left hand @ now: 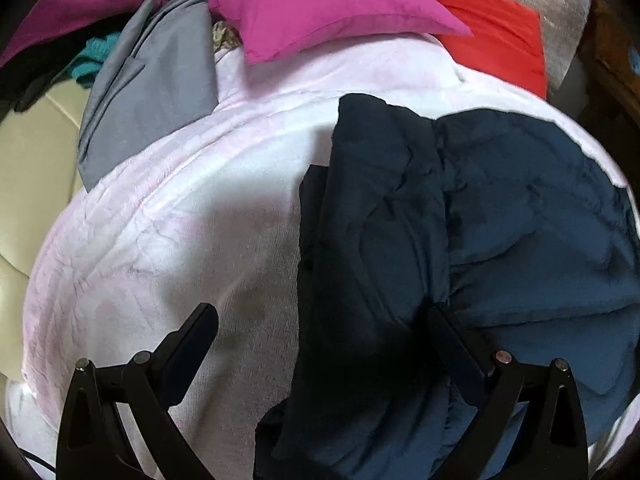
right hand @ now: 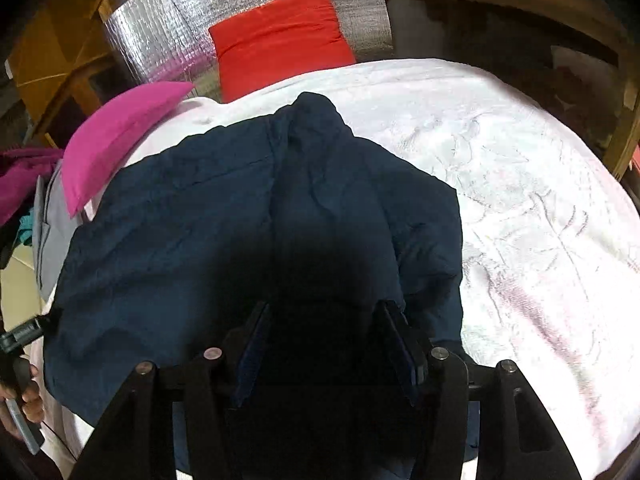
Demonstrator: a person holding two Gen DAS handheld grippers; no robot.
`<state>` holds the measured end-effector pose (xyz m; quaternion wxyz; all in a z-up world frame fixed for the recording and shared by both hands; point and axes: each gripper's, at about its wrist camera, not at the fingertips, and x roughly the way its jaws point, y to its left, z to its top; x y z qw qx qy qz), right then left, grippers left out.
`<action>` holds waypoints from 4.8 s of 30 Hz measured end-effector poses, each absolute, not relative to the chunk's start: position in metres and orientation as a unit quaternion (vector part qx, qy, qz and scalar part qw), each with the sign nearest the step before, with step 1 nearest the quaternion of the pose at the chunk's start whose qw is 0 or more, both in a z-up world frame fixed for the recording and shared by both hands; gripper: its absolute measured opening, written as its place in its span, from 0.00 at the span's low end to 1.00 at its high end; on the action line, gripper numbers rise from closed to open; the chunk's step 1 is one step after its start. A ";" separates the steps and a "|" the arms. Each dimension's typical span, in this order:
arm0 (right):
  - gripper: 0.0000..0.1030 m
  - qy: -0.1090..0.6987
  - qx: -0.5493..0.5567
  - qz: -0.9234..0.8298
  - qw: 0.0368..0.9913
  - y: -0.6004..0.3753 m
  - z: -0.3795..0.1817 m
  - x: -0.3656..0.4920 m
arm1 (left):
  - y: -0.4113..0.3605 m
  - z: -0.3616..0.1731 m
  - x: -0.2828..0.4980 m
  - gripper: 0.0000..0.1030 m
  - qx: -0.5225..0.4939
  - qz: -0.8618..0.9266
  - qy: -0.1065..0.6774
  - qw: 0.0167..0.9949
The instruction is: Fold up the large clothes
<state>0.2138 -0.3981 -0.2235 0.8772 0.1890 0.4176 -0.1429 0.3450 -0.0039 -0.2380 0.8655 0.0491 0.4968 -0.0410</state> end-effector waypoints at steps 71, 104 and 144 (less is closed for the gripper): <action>0.59 0.426 0.289 -0.093 0.852 -0.397 -0.227 0.141 | -0.029 -0.212 0.235 1.00 0.105 0.027 0.484 0.868; 0.63 0.378 0.381 -0.030 0.843 -0.421 -0.245 0.101 | 0.013 -0.241 0.246 1.00 0.028 -0.024 0.484 0.874; 0.64 0.383 0.290 0.068 0.874 -0.330 -0.217 0.131 | -0.009 -0.203 0.211 1.00 0.115 -0.026 0.366 0.923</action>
